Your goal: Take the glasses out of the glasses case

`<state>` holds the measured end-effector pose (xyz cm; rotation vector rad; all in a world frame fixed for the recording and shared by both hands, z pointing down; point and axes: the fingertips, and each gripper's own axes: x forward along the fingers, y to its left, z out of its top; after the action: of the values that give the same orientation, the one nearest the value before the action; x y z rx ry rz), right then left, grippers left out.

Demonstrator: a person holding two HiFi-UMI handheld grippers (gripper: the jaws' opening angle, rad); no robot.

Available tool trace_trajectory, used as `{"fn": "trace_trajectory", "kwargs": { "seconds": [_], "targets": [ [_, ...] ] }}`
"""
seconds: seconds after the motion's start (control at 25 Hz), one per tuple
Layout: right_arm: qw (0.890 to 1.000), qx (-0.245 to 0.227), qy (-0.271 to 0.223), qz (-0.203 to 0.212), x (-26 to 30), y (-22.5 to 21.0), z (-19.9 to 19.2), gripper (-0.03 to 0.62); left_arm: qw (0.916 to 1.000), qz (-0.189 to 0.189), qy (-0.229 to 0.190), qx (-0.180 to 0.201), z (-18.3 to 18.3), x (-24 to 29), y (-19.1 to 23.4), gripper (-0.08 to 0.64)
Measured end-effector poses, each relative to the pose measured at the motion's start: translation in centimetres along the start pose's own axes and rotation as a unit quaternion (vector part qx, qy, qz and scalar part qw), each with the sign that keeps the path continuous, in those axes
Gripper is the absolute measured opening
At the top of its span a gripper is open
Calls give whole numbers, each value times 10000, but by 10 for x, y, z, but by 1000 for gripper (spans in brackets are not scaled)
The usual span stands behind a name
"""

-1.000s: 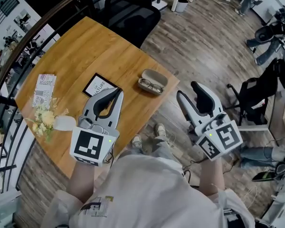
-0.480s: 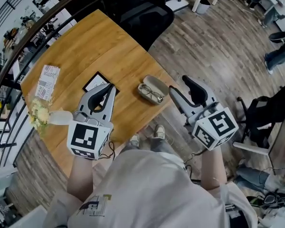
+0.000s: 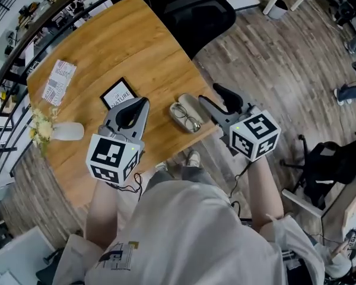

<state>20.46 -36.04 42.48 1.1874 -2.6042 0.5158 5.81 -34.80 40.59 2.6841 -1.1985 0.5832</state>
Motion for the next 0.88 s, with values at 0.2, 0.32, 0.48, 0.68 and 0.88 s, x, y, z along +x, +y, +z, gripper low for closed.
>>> {"fn": "trace_trajectory", "kwargs": {
  "seconds": [0.2,0.32,0.48,0.68,0.88],
  "targets": [
    [9952,-192,897,350,40,-13,-47,232,9992,177,320,-140,-25,19,11,18],
    [9892,-235,1341,544,62,-11,-76,232,9984,238,456,-213,-41,28,19,18],
    [9811,-26,1803,701,86,-11,-119,232,9966,240,686,-395,-71,43,26,18],
    [9692,10,2350,740,104,-10,-170,232,9935,156,930,-635,-106,54,24,18],
    [9587,211,2750,689,118,-11,-216,232,9892,-20,1184,-858,-142,58,18,18]
  ]
}}
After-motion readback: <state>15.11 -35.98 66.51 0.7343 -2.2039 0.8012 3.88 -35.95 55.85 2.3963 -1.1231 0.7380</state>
